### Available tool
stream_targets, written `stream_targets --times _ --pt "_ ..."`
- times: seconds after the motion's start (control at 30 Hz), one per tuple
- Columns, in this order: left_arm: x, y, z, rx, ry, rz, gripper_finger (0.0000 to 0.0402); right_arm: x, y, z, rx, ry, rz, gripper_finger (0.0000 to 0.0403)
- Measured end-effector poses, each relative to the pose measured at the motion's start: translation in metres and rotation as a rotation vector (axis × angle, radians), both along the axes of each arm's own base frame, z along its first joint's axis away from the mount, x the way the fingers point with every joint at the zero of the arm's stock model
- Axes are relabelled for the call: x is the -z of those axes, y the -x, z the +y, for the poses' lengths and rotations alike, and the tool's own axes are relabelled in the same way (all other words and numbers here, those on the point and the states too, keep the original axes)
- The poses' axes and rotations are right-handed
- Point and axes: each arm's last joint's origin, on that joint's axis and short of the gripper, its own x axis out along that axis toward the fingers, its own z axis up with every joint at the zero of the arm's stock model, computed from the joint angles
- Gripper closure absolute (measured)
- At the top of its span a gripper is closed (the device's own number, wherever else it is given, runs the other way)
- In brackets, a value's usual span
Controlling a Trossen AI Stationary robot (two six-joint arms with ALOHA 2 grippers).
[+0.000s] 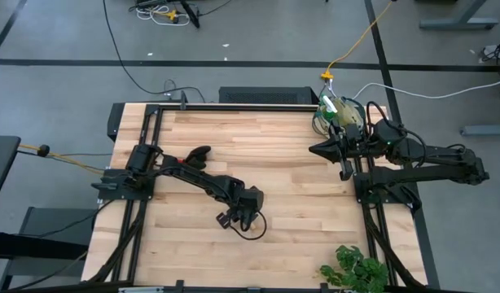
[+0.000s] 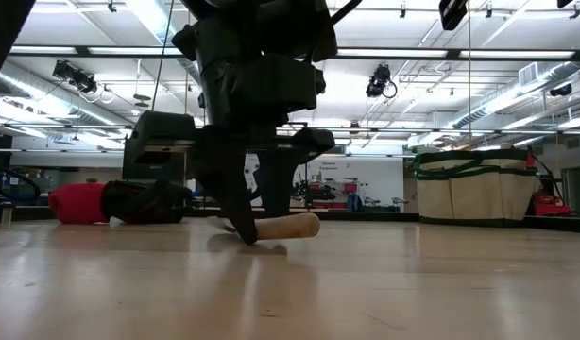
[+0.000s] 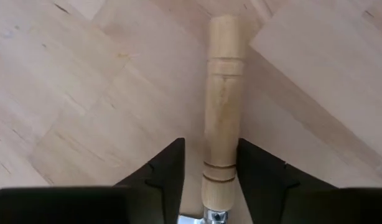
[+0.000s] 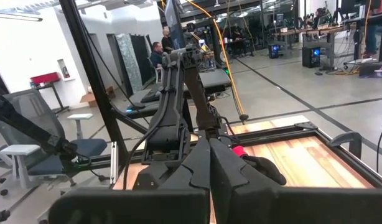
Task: Pick & Place Garden tools in Gardening bag
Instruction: Put the trowel into the gardening bag
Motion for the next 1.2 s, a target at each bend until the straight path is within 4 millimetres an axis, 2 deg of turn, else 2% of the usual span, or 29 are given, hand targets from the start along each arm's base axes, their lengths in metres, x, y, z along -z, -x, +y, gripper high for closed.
stream_targets --times 0.2,0.37,0.93,1.2 --pt "0.0 0.001 -0.001 0.017 0.043 0.014 0.0301 0.0 0.0 0.0 0.0 0.0 0.0 0.0403" --pt "0.001 0.002 -0.001 0.021 0.05 0.032 0.032 0.0 0.0 0.0 0.0 0.0 0.0 0.0403" --pt "-0.001 0.005 -0.001 0.021 0.048 0.05 0.0324 0.0 0.0 0.0 0.0 0.011 -0.002 0.0403" --pt "-0.025 0.011 0.001 -0.015 0.052 0.016 0.0327 0.0 0.0 0.0 0.001 0.019 -0.003 0.0403"
